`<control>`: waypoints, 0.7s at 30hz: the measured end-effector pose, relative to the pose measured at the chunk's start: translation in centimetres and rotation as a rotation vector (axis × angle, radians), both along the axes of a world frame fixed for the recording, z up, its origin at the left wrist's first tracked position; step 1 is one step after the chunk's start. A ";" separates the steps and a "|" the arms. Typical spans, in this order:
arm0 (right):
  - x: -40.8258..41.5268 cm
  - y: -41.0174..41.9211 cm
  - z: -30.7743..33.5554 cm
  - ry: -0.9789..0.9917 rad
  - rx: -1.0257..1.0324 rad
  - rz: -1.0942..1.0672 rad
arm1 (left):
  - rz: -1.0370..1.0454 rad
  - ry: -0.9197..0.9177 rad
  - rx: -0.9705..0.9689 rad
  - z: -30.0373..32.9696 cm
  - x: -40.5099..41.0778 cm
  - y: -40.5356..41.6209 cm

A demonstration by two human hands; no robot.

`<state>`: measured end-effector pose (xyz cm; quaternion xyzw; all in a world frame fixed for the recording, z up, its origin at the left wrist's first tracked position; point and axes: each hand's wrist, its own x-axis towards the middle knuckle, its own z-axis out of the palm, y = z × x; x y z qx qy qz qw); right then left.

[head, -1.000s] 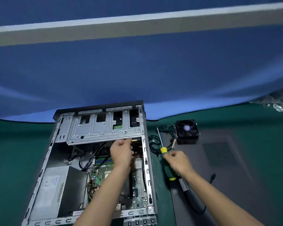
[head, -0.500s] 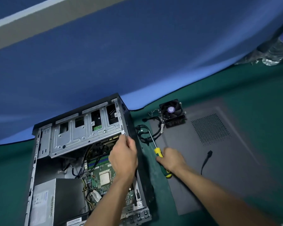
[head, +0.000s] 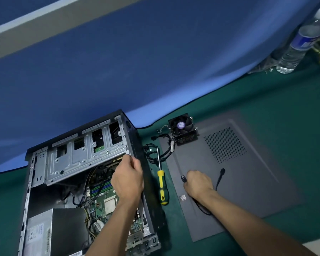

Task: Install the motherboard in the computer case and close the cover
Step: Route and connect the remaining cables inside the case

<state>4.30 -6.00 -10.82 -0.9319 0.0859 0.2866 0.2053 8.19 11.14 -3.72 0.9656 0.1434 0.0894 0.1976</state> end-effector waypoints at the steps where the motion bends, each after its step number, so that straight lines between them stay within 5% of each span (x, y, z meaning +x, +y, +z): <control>1: 0.0 -0.1 0.3 0.003 0.014 -0.011 | 0.001 -0.001 0.004 0.0 0.0 0.0; 12: 2.3 1.5 6.8 -0.325 0.528 -0.312 | -0.107 0.134 0.041 1.3 -0.3 0.8; 19: 6.0 5.0 14.5 -0.644 0.687 -0.297 | -0.042 0.161 -0.721 5.0 1.1 3.1; 21: 6.7 6.2 16.2 -0.698 0.722 -0.288 | -0.025 0.159 -0.805 6.0 1.5 4.2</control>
